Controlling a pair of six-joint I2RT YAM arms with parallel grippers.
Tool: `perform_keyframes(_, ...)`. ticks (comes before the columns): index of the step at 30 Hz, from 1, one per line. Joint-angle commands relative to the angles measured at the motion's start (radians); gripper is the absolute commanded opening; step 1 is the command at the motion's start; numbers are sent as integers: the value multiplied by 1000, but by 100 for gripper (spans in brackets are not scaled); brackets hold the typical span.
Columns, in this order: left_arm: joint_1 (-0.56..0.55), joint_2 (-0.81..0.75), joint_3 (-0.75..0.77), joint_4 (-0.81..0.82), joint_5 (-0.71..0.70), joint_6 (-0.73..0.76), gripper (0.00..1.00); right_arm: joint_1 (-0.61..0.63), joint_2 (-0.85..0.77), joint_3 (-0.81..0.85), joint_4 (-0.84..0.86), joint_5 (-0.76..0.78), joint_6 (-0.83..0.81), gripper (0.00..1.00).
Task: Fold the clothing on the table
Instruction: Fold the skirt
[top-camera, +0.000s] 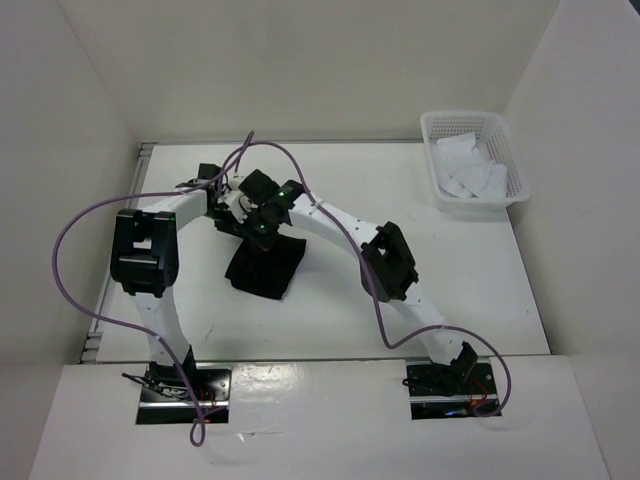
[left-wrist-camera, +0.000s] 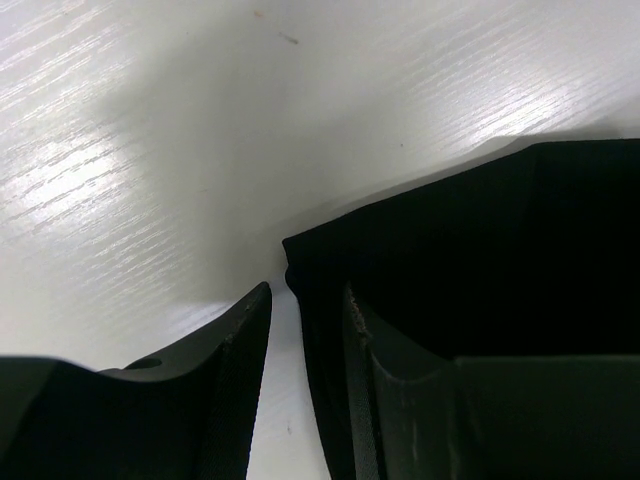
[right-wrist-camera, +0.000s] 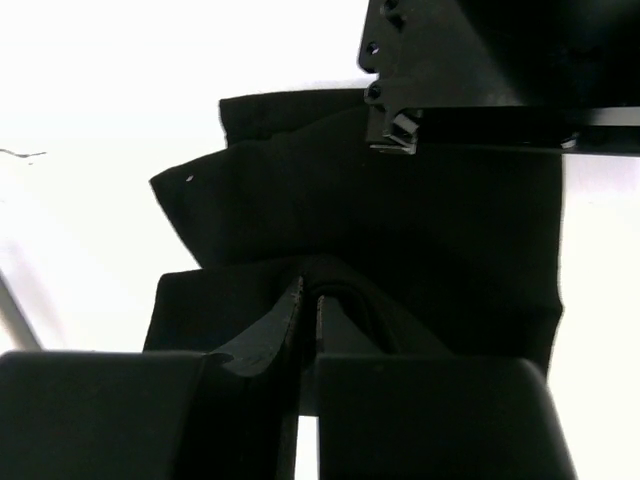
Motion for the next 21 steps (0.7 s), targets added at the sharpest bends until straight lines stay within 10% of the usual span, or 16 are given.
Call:
perform_keyframes(1,-34,52,-20,-87,-15,8,42,30,21,133,38,-62,4,11)
perform_keyframes(12,4,52,-8,-117,77,27,42,71,160,741,-328,-349,-19,71)
perform_keyframes(21,145,-142,32,-151,22,70,48,91,-58,662,-355,-263,-81,90)
